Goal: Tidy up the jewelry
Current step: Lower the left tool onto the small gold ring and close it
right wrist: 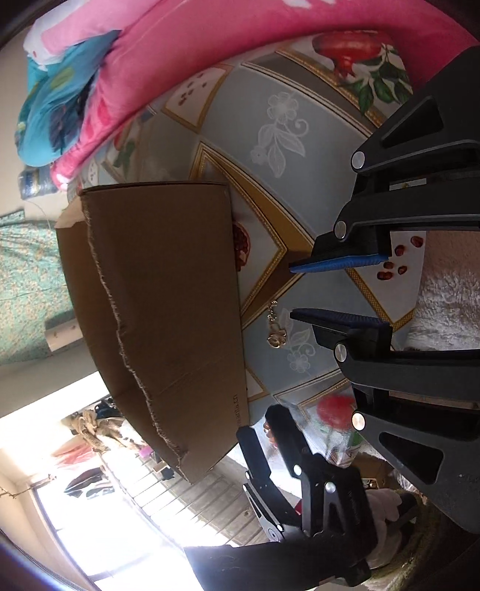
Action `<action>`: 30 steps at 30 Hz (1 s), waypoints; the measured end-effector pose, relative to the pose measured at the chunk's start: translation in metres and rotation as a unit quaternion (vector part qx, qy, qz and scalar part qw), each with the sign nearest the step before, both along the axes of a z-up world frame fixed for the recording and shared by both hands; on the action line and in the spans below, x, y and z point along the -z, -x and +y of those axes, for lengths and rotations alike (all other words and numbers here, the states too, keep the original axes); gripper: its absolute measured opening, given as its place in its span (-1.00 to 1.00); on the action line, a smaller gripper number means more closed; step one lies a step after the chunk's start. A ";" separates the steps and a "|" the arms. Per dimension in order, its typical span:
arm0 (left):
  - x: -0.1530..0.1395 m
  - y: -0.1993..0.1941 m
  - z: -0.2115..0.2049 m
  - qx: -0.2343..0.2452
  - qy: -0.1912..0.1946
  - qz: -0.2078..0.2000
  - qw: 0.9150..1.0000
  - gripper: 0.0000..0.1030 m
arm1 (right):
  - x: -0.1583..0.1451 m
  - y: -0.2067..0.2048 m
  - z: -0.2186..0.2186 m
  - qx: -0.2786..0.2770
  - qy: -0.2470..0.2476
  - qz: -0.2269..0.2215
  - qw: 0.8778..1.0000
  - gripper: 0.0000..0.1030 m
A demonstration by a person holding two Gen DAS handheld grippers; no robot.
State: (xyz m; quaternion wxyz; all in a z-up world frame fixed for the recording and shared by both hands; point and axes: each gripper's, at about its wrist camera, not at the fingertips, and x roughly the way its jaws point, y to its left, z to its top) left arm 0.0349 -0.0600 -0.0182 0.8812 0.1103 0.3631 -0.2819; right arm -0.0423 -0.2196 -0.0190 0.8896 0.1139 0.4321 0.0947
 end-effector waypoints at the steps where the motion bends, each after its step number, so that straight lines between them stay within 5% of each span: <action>1: 0.003 -0.001 -0.004 0.005 -0.005 0.000 1.000 -0.05 | 0.001 -0.002 0.002 -0.001 0.002 0.002 1.000 -0.62; 12: 0.025 -0.015 -0.028 0.052 -0.038 0.005 0.998 -0.57 | 0.011 -0.024 0.008 -0.014 -0.014 0.021 1.000 -0.62; 24: 0.030 -0.025 -0.037 0.074 -0.045 0.012 0.996 -0.61 | 0.012 -0.035 0.000 -0.017 -0.018 0.026 0.999 -0.62; 30: 0.031 -0.028 -0.037 0.082 -0.040 0.017 0.996 -0.81 | 0.012 -0.033 -0.002 -0.017 -0.020 0.026 0.999 -0.62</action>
